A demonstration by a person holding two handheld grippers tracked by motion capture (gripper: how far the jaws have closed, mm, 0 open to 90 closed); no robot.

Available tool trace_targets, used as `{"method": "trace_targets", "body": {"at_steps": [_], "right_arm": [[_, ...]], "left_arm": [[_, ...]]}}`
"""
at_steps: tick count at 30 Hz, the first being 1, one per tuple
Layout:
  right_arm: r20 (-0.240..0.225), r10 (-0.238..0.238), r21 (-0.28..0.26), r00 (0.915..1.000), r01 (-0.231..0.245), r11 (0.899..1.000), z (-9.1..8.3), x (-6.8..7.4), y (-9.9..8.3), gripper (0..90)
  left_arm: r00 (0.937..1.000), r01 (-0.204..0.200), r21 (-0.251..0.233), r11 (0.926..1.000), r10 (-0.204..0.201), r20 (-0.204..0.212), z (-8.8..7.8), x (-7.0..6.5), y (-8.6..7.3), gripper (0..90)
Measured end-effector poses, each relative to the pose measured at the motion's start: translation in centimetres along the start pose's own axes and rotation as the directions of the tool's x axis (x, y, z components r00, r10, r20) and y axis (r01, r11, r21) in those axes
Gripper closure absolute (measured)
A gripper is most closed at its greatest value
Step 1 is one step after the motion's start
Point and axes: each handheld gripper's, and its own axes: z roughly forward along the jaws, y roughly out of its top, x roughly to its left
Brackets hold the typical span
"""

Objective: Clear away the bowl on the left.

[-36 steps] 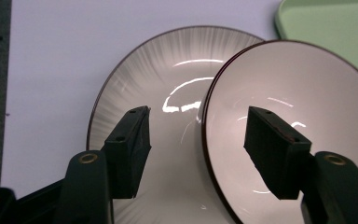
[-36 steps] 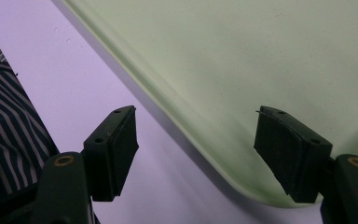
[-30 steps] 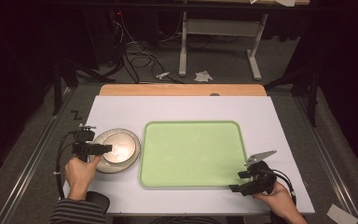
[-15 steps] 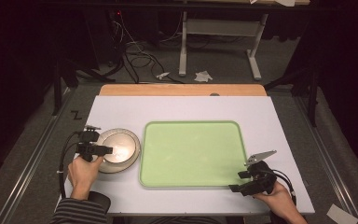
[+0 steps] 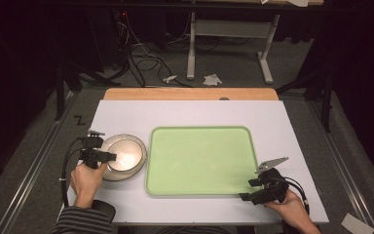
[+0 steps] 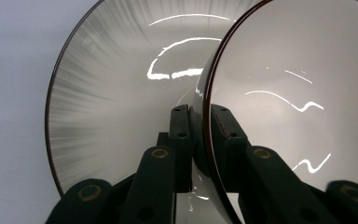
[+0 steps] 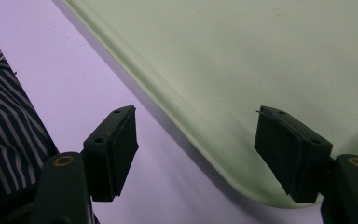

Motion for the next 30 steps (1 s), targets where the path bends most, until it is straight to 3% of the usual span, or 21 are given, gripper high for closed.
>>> {"method": "trace_targets", "body": {"at_steps": [5, 20, 30], "right_arm": [[-0.001, 0.003, -0.004, 1.0, -0.003, 1.0, 0.0, 0.0, 0.0, 31.3], [-0.001, 0.001, -0.005, 1.0, -0.001, 1.0, 0.0, 0.0, 0.0, 31.2], [0.0, 0.001, -0.008, 1.0, -0.001, 1.0, 0.0, 0.0, 0.0, 31.2]], "left_arm": [[0.9997, 0.002, -0.015, 0.9999, -0.001, 0.023, -0.1, -0.1, 0.0, 82.3], [0.9996, -0.006, -0.046, 0.9989, 0.007, 0.028, -0.7, -0.1, 0.0, 82.4], [0.9986, -0.03, -0.071, 0.997, 0.033, 0.042, -1.2, -0.7, 0.0, 82.3]]}}
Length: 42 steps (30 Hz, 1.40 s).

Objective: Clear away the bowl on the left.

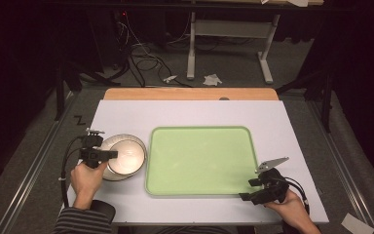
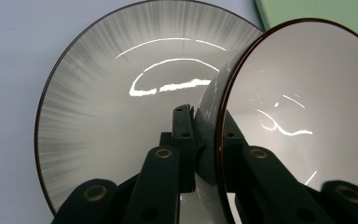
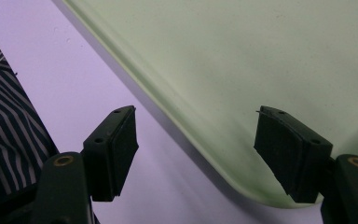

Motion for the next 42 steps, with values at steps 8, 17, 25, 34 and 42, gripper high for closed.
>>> {"method": "trace_targets", "body": {"at_steps": [8, 17, 25, 34, 42], "right_arm": [[-0.001, -0.001, -0.004, 1.0, 0.001, 1.0, 0.0, 0.0, 0.0, 31.1], [0.0, -0.005, -0.008, 1.0, 0.005, 1.0, 0.0, -0.1, 0.0, 31.1], [0.003, -0.006, -0.006, 1.0, 0.006, 1.0, 0.0, -0.1, 0.0, 31.1], [0.0, -0.005, -0.006, 1.0, 0.005, 1.0, 0.0, -0.1, 0.0, 31.1], [0.002, -0.001, -0.002, 1.0, 0.001, 1.0, 0.0, 0.0, 0.0, 31.1]], "left_arm": [[0.9994, -0.005, -0.039, 0.9992, 0.006, 0.035, -0.7, -0.5, 0.1, 82.3], [0.9962, -0.012, -0.073, 0.9972, 0.019, 0.086, -1.4, -1.2, 0.3, 82.3], [0.9911, -0.04, -0.089, 0.9953, 0.051, 0.123, -1.6, -2.6, 0.5, 82.2], [0.9837, -0.068, -0.09, 0.9936, 0.082, 0.16, -1.7, -3.8, 0.7, 82.1], [0.9755, -0.077, -0.09, 0.9929, 0.094, 0.199, -1.6, -4.4, 0.7, 82.0]]}}
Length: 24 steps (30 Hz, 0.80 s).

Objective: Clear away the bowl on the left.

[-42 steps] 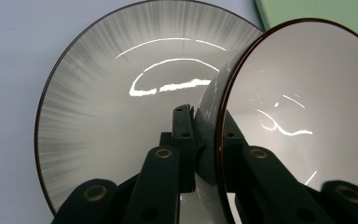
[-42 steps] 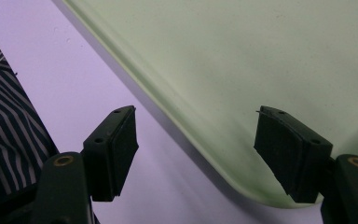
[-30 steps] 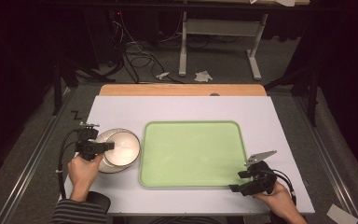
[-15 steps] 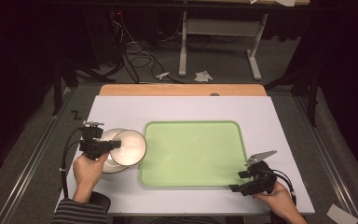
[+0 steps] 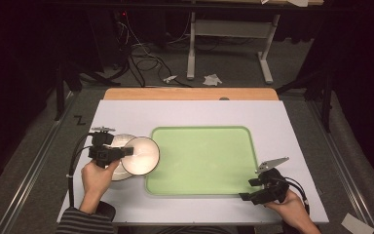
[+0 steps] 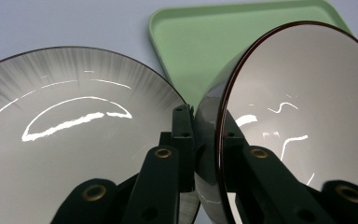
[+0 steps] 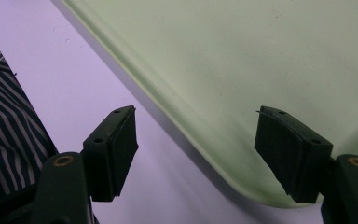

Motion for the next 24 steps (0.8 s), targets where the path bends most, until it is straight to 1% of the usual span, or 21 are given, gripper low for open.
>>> {"method": "trace_targets", "body": {"at_steps": [5, 6, 7, 9, 11, 15, 17, 18, 19, 20, 21, 23, 24], "right_arm": [[-0.003, -0.002, -0.003, 1.0, 0.002, 1.0, 0.0, 0.0, 0.0, 31.1], [-0.001, -0.002, -0.002, 1.0, 0.002, 1.0, 0.0, 0.0, 0.0, 31.1], [0.002, -0.002, -0.003, 1.0, 0.002, 1.0, 0.0, 0.0, 0.0, 31.1], [0.003, -0.007, -0.001, 1.0, 0.007, 1.0, 0.0, 0.1, 0.0, 31.1], [0.005, 0.0, 0.0, 1.0, 0.0, 1.0, -0.1, 0.1, 0.0, 31.1], [0.0, -0.002, -0.003, 1.0, 0.002, 1.0, -0.1, 0.0, 0.0, 31.1], [0.003, -0.002, -0.001, 1.0, 0.002, 1.0, -0.1, 0.0, 0.0, 31.1], [0.003, -0.002, -0.001, 1.0, 0.002, 1.0, -0.1, 0.0, 0.0, 31.1], [0.003, -0.001, -0.001, 1.0, 0.001, 1.0, -0.1, 0.1, 0.0, 31.1], [0.003, -0.001, -0.001, 1.0, 0.001, 1.0, -0.1, 0.1, 0.0, 31.1], [0.003, -0.008, -0.001, 1.0, 0.008, 1.0, -0.1, 0.0, 0.0, 31.1], [-0.001, -0.008, -0.003, 1.0, 0.008, 1.0, -0.1, 0.0, -0.1, 31.1], [-0.001, -0.005, -0.005, 1.0, 0.005, 1.0, -0.1, 0.0, -0.1, 31.1]], "left_arm": [[0.9999, -0.006, -0.003, 1.0, 0.006, 0.015, 0.1, -0.4, 0.1, 81.9], [0.9998, -0.015, -0.004, 0.9999, 0.015, 0.016, 0.1, -0.7, 0.1, 81.9], [0.9989, -0.044, -0.003, 0.999, 0.044, 0.016, 0.1, -1.4, 0.2, 81.9], [0.9972, -0.069, -0.001, 0.9976, 0.069, 0.026, 0.2, -2.2, 0.3, 81.8], [0.9949, -0.094, 0.007, 0.9956, 0.093, 0.039, 0.5, -2.9, 0.5, 81.8], [0.9897, -0.133, 0.022, 0.9908, 0.132, 0.055, 1.2, -4.3, 1.0, 81.6], [0.9869, -0.15, 0.028, 0.9883, 0.148, 0.063, 1.6, -5.0, 1.3, 81.5], [0.9869, -0.15, 0.028, 0.9883, 0.148, 0.063, 1.6, -5.0, 1.3, 81.5], [0.984, -0.164, 0.032, 0.986, 0.161, 0.076, 2.0, -5.6, 1.6, 81.5], [0.984, -0.164, 0.032, 0.986, 0.161, 0.076, 2.0, -5.6, 1.6, 81.4], [0.9813, -0.166, 0.036, 0.9854, 0.162, 0.104, 2.4, -6.1, 1.8, 81.4], [0.9792, -0.166, 0.037, 0.9854, 0.161, 0.124, 2.9, -6.5, 2.0, 81.4], [0.9786, -0.168, 0.041, 0.9849, 0.162, 0.127, 3.1, -6.7, 2.1, 81.5]]}}
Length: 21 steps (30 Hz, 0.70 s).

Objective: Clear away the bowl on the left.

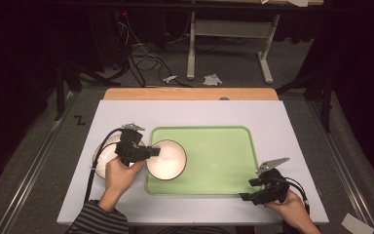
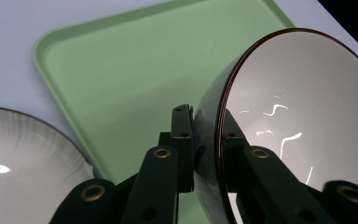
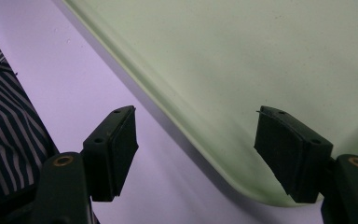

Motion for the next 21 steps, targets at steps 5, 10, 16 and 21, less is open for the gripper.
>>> {"method": "trace_targets", "body": {"at_steps": [5, 10, 16, 21], "right_arm": [[0.0, -0.002, 0.004, 1.0, 0.002, 1.0, 0.1, 0.0, 0.1, 31.1], [-0.001, 0.005, 0.005, 1.0, -0.005, 1.0, 0.1, 0.0, 0.0, 31.1], [0.002, 0.0, 0.009, 1.0, 0.0, 1.0, 0.1, 0.0, 0.1, 31.1], [0.0, 0.004, 0.011, 1.0, -0.004, 1.0, 0.1, 0.0, 0.1, 31.0]], "left_arm": [[0.9998, -0.018, 0.019, 0.9997, 0.019, -0.003, 1.1, -0.5, 0.4, 81.3], [0.9995, -0.033, 0.032, 0.9989, 0.033, 0.0, 1.9, -1.0, 0.9, 80.9], [0.9984, -0.05, 0.037, 0.9981, 0.048, 0.03, 2.6, -1.7, 1.8, 80.9], [0.9977, -0.063, 0.051, 0.9967, 0.061, 0.029, 3.3, -2.0, 2.4, 80.9]]}}
